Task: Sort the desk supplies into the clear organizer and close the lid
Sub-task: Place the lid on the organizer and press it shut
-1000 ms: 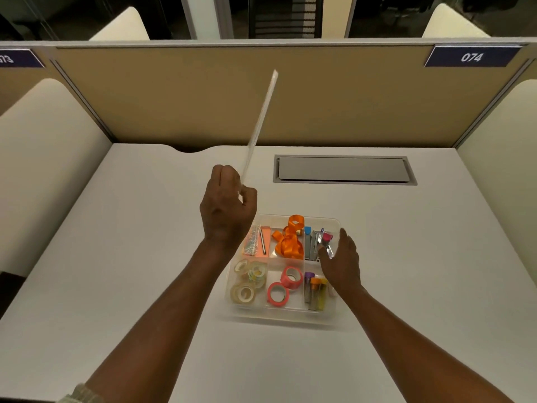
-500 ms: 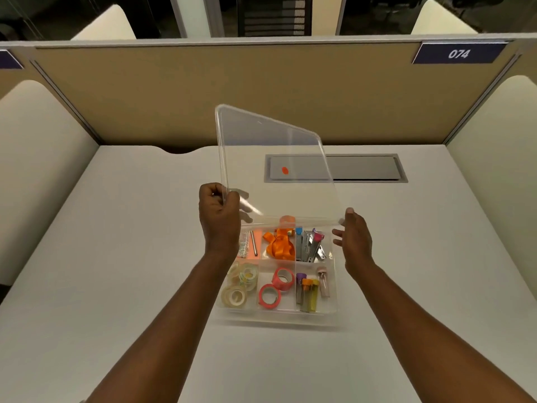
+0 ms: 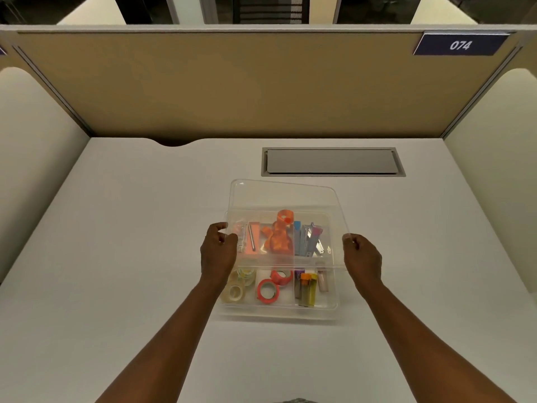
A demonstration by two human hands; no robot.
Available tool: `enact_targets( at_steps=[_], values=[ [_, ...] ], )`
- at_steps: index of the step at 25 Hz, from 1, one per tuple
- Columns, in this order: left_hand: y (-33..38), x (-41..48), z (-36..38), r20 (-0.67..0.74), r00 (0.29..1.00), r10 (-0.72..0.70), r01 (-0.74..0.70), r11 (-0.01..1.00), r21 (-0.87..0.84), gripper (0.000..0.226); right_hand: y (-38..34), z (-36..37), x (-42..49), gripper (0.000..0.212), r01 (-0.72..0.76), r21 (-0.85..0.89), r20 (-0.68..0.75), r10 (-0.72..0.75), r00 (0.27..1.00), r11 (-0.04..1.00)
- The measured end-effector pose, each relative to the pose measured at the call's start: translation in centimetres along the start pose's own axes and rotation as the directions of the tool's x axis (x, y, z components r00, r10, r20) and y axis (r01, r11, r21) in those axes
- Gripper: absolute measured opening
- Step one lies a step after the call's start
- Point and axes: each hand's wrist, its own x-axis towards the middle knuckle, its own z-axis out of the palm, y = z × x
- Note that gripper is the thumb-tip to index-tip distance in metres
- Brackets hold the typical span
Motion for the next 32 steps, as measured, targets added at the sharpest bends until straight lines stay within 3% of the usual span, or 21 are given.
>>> enact_targets(
  at_steps=[5,9,20,24,28,32],
  values=[
    [-3.0,-0.6,-0.8,-0.006,0.997,0.073,-0.068,0.954,0.292,0.038,2.3,0.8,-2.3,0.028,0.103,-0.146,-0.002,-0.104,0.995,0.984],
    [-4.7,-1.2,-1.7,-0.015,0.997,0.079,-0.065,0.904,0.422,0.038,3.4,1.2,-4.3,0.029,0.133,-0.212,0.029,-0.13,0.991,0.968],
    [-6.7,-1.2,-2.9,0.06,0.998,-0.004,-0.027,0.859,0.511,0.034,4.6,1.5,-7.0,0.028,0.057,-0.182,0.083,-0.042,0.996,0.982],
    [-6.8,-0.7,-3.5,0.1,0.991,-0.083,0.024,0.871,0.49,0.026,4.6,1.0,-7.5,0.026,-0.084,-0.098,0.171,0.1,0.98,0.992],
    [-6.2,0.4,-4.9,0.25,0.902,-0.352,0.198,0.852,0.484,0.015,4.6,-0.7,-7.1,0.028,-0.33,0.02,0.407,0.294,0.865,0.944],
    [-5.4,0.8,-6.2,0.423,0.742,-0.521,0.234,0.792,0.564,0.039,4.5,-2.3,-6.4,0.055,-0.408,-0.015,0.647,0.32,0.692,0.913]
  ],
)
